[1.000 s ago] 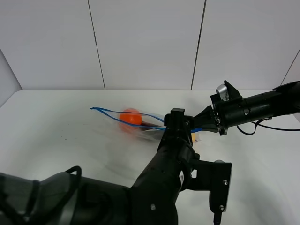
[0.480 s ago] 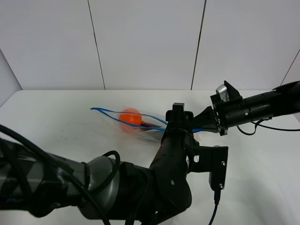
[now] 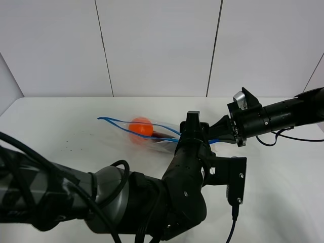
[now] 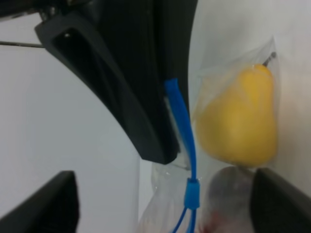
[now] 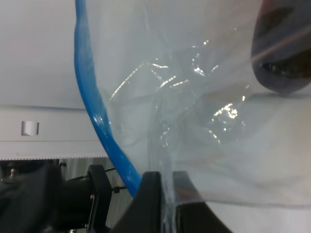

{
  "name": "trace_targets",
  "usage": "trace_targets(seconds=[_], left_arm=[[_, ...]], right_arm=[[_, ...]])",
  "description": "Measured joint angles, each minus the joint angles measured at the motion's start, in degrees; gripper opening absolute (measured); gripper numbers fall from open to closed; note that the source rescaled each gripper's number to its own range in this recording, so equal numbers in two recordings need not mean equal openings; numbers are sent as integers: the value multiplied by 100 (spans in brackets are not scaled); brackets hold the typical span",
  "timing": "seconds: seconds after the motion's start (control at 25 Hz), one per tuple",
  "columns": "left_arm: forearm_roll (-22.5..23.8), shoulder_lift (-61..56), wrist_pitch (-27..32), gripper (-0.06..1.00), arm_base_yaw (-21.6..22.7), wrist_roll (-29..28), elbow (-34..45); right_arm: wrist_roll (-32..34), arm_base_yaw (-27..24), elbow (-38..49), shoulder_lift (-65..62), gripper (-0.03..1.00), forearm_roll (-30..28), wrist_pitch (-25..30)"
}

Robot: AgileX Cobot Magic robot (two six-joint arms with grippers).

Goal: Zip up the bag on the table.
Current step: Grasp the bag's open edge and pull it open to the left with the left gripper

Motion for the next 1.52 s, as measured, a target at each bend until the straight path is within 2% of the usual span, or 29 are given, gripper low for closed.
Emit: trace_targets(seconds=[0.2, 0.48, 1.2, 1.52], left_arm=[[0, 0, -55, 40, 0, 13, 0], [0, 7, -209, 25, 0, 107, 0], [1, 128, -196, 23, 129, 133, -6], [1, 128, -196, 18, 133, 133, -6]], right_arm=[[0, 0, 0, 0, 0, -18, 0], [0, 0, 0, 0, 0, -17, 0], [0, 0, 0, 0, 0, -29, 0], [0, 0, 0, 0, 0, -36, 1]])
